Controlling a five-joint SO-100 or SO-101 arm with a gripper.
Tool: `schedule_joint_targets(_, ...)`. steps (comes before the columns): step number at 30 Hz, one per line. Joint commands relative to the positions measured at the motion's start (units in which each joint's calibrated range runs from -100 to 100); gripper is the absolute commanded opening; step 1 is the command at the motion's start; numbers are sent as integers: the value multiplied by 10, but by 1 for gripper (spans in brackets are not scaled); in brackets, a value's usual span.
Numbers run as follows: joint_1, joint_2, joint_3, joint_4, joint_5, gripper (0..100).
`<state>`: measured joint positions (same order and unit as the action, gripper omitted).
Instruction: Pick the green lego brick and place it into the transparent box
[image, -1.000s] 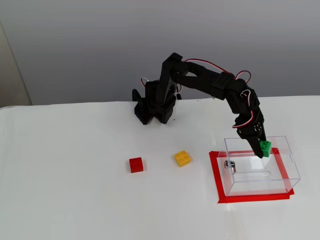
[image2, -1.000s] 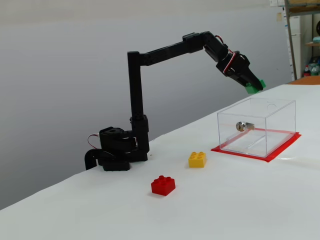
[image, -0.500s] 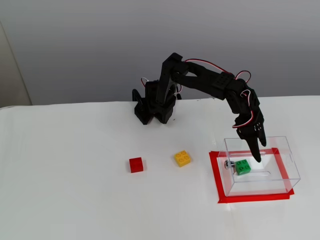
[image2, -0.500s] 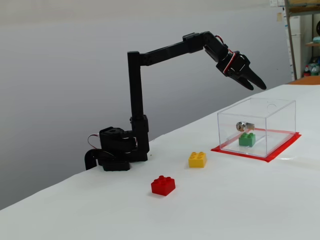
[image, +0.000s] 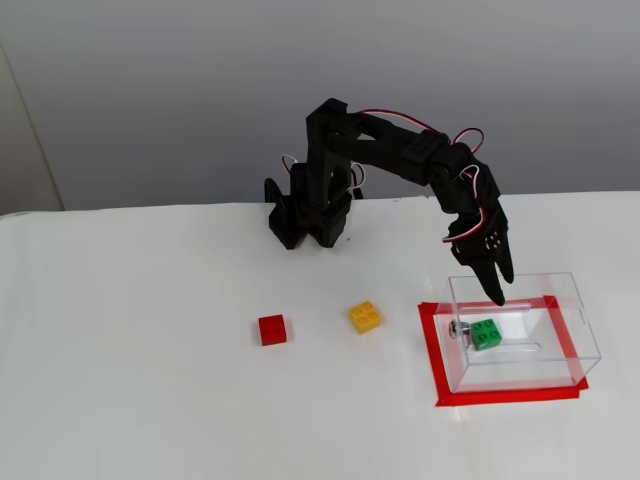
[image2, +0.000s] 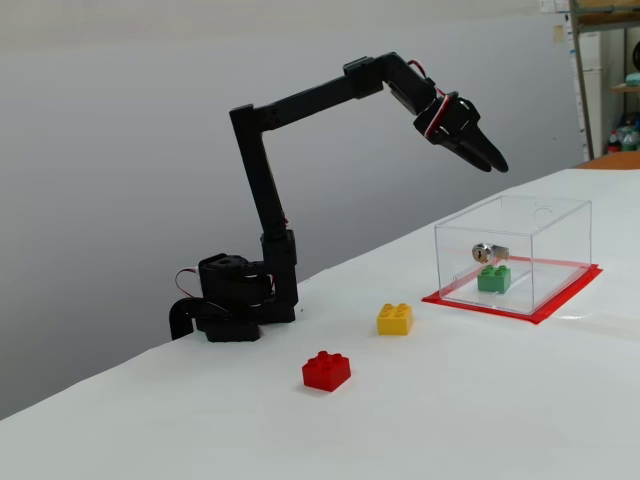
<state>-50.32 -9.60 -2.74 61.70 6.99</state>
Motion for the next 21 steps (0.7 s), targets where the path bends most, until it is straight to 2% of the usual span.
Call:
schedule_joint_targets(1, 27, -81, 33, 2, 1, 6)
schedule_joint_targets(10, 124, -258, 173, 2, 3, 2)
schedule_joint_targets(21, 348, -501, 351, 3, 0, 2)
